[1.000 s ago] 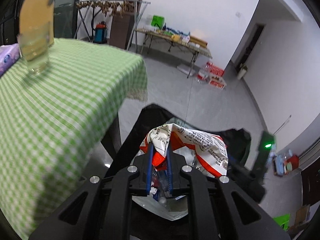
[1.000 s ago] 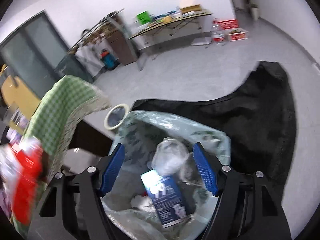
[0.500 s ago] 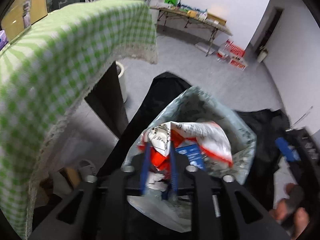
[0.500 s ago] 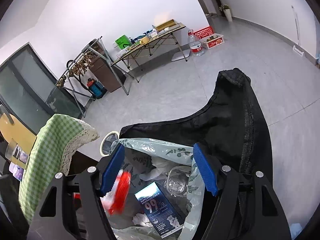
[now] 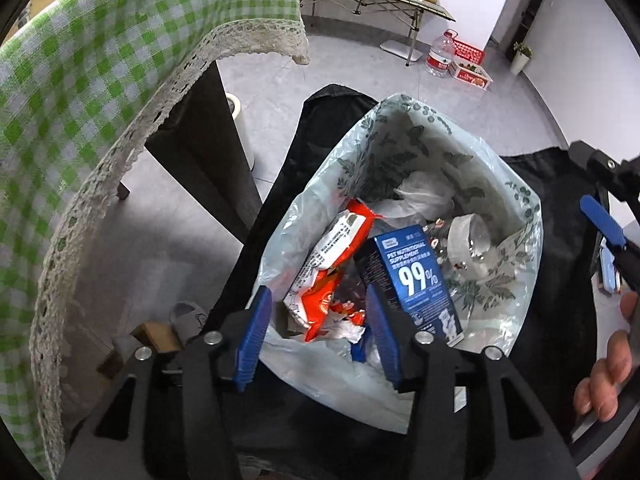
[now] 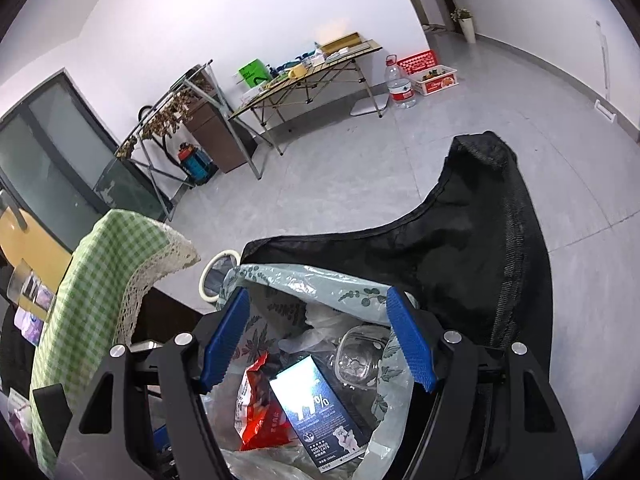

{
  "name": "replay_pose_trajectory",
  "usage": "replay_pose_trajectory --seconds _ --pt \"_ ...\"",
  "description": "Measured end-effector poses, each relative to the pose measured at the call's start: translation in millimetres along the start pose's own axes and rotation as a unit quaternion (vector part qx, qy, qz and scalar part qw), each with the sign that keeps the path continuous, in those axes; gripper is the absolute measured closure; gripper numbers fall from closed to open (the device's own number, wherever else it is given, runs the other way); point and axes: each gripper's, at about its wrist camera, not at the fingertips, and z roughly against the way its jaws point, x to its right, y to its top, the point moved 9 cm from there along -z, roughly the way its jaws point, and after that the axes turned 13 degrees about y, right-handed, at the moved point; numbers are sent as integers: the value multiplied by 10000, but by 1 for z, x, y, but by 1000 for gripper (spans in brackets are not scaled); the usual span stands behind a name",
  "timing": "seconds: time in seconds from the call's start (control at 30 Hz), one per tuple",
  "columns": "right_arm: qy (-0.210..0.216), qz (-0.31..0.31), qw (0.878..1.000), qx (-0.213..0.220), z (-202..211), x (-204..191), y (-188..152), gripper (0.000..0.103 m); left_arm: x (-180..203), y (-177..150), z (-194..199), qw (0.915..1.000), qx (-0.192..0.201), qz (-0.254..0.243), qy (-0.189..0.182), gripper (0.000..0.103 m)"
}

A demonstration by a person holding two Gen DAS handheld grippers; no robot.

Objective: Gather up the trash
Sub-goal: 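Move both tools back over the table toward the pink towel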

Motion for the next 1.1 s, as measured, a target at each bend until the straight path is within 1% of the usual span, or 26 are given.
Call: replay_pose_trajectory --seconds 0.07,0.13,0.2,0.27,0.3,0.37,0.43,0.5,0.57,0.63,0.67,0.77,0.8,0.87,0.9,0.93,0.97,1.0,1.03,1.1 --pt "-13 77 9999 -74 -2 -2 -3 34 -2 1 2 10000 75 11 -8 56" --pt "-42 145 9996 -256 -10 -4 -8 34 -2 2 3 9999 104 -11 -97 54" --pt "-46 207 9984 -531 -18 -5 -16 34 -4 3 8 9998 168 -131 -55 51" --pt "-18 283 9956 -895 -29 -7 -28 34 -7 6 16 9993 328 -137 -85 48" --pt "0 325 9939 -1057 -34 -8 -33 34 -8 7 22 9989 431 -138 -91 45" --pt "22 455 9909 -1264 -40 -13 -42 34 -8 8 32 9980 562 -288 -19 43" --pt "3 574 9901 -1284 -42 -18 -45 34 -8 7 44 9967 657 -467 33 43" --pt "-8 615 9899 -1274 -41 -20 -46 34 -13 9 66 9947 895 -498 -18 42" --pt "-30 686 9890 -1310 -42 -21 -48 34 -22 14 86 9929 1125 -386 -4 41" --pt "-56 773 9885 -1300 -42 -23 -48 34 -32 18 105 9909 1330 -206 -53 32" --pt "-77 827 9883 -1282 -41 -24 -48 34 -38 21 112 9899 1413 -94 -41 31" --pt "-131 932 9877 -1249 -43 -26 -46 34 -59 26 130 9872 1588 156 81 27" --pt "-150 941 9878 -1232 -43 -26 -46 34 -64 28 135 9862 1638 221 133 25" --pt "-204 997 9875 -1200 -40 -27 -45 34 -80 32 155 9814 1871 385 202 22" --pt "-262 1025 9874 -1176 -38 -27 -44 34 -85 32 163 9792 1968 444 219 19" --pt "-289 1073 9875 -1114 -34 -30 -43 34 -95 34 177 9750 2144 544 223 15" --pt "-302 1116 9876 -1065 -31 -34 -41 34 -107 33 193 9695 2351 645 237 13" --pt "-306 1169 9875 -1010 -28 -40 -39 34 -114 33 201 9663 2465 703 253 11" --pt "-279 1266 9875 -900 -21 -50 -36 34 -127 32 214 9608 2638 801 280 9" --pt "-192 1419 9867 -767 -11 -68 -32 34 -154 27 236 9520 2865 1005 382 7"
